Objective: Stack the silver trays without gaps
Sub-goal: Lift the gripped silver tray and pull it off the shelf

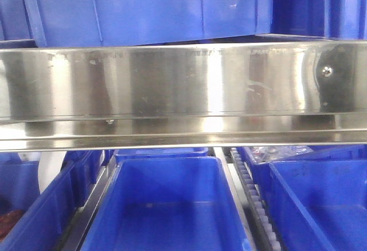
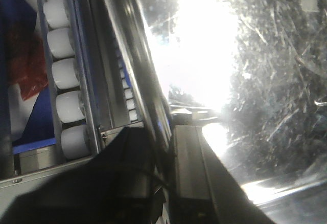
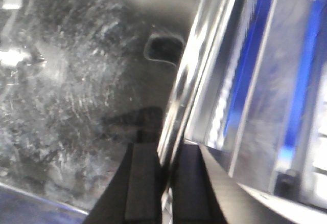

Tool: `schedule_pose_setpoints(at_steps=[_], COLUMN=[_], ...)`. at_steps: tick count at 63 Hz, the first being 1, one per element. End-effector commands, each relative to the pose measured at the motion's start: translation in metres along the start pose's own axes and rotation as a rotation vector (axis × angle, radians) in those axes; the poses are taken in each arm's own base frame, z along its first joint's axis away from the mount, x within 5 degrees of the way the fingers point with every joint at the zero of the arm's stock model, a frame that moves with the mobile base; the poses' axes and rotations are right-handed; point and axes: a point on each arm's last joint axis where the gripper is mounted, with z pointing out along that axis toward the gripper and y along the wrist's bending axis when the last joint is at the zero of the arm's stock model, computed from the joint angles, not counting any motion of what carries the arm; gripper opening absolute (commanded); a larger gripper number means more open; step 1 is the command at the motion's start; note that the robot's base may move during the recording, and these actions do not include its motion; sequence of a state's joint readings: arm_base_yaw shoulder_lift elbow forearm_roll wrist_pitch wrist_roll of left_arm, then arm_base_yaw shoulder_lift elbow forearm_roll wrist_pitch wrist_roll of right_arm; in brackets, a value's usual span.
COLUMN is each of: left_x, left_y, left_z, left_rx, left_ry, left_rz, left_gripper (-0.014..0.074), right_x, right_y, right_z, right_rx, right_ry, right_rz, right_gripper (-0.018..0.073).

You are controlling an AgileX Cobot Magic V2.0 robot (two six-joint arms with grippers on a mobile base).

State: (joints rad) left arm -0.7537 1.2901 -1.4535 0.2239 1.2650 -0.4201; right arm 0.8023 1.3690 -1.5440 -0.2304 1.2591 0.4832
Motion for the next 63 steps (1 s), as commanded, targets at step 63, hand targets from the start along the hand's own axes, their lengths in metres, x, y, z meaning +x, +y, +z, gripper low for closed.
schedule_pose_setpoints(at_steps=[63], left_x=[-0.008], left_y=[-0.012], left_z=[-0.032], left_rx=[0.116], left_ry=[-0.144], left_rz=[0.042], left_gripper=[-0.0046], right_x=[0.012], right_y=[-0.003], right_z=[-0.025], right_rx=[-0.002], right_ry=[-0.093], right_rz=[0.034], right_gripper=[0.0061])
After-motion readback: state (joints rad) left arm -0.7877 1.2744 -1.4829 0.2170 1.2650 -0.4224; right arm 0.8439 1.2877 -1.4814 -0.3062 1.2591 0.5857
